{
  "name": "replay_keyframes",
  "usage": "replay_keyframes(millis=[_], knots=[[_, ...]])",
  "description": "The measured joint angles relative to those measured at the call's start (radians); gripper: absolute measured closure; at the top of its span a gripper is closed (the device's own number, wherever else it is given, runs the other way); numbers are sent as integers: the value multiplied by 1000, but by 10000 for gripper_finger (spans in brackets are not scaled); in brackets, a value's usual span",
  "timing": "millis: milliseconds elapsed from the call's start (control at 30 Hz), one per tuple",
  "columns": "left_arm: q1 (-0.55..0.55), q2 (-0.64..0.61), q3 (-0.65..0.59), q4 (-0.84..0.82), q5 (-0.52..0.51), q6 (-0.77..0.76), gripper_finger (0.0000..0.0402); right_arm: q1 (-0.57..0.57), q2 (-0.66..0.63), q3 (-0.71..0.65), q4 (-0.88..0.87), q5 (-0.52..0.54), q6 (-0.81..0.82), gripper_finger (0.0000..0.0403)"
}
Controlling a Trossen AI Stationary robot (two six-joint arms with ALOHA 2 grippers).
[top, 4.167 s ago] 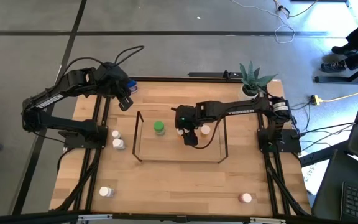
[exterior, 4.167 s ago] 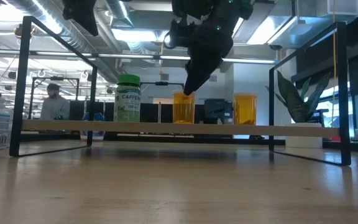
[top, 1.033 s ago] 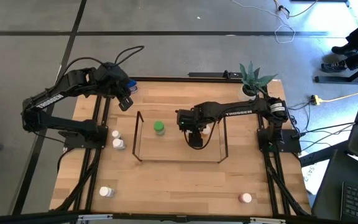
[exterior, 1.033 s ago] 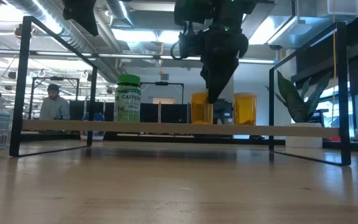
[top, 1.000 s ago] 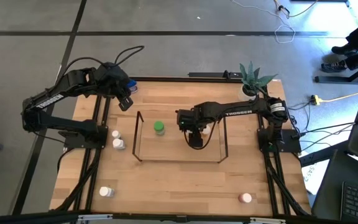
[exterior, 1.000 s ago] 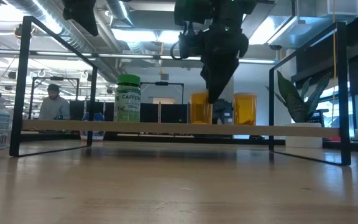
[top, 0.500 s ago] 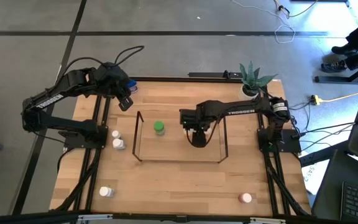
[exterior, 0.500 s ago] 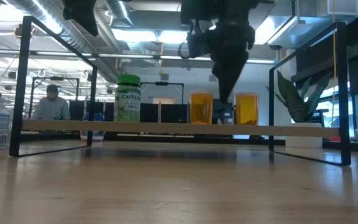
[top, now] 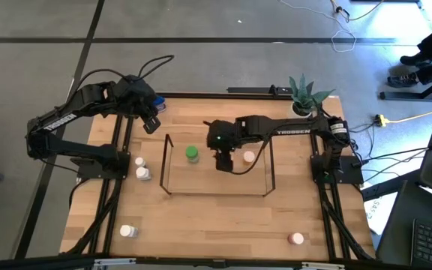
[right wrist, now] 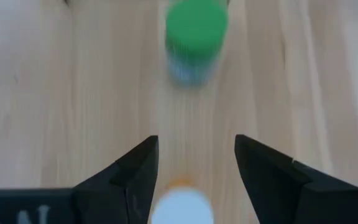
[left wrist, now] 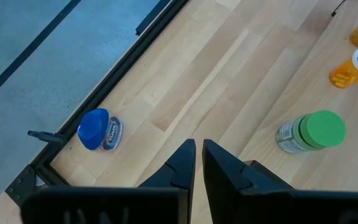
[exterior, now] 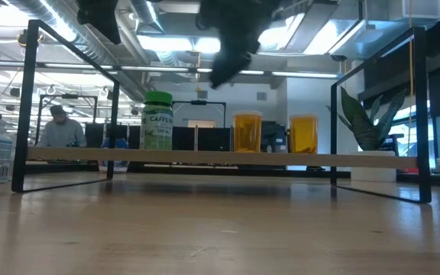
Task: Pick and place medicine bottles onto shelf by color
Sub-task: Adjust the pill bottles on the shelf
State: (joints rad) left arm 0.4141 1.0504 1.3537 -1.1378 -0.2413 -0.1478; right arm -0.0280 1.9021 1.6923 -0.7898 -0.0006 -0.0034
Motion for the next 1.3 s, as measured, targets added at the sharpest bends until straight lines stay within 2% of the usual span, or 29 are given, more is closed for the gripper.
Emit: replay_keyframes(millis=[267,600,1300], knots=[[0,0,0,0,0,-3,376,-30,12,-45,201,0,-7,189],[0,0,0,0,0,-2,376,-35,95,-49,238,0,-43,189],[0,0,0,-6,26,2,376,-36,223,-48,442,24,-84,189]])
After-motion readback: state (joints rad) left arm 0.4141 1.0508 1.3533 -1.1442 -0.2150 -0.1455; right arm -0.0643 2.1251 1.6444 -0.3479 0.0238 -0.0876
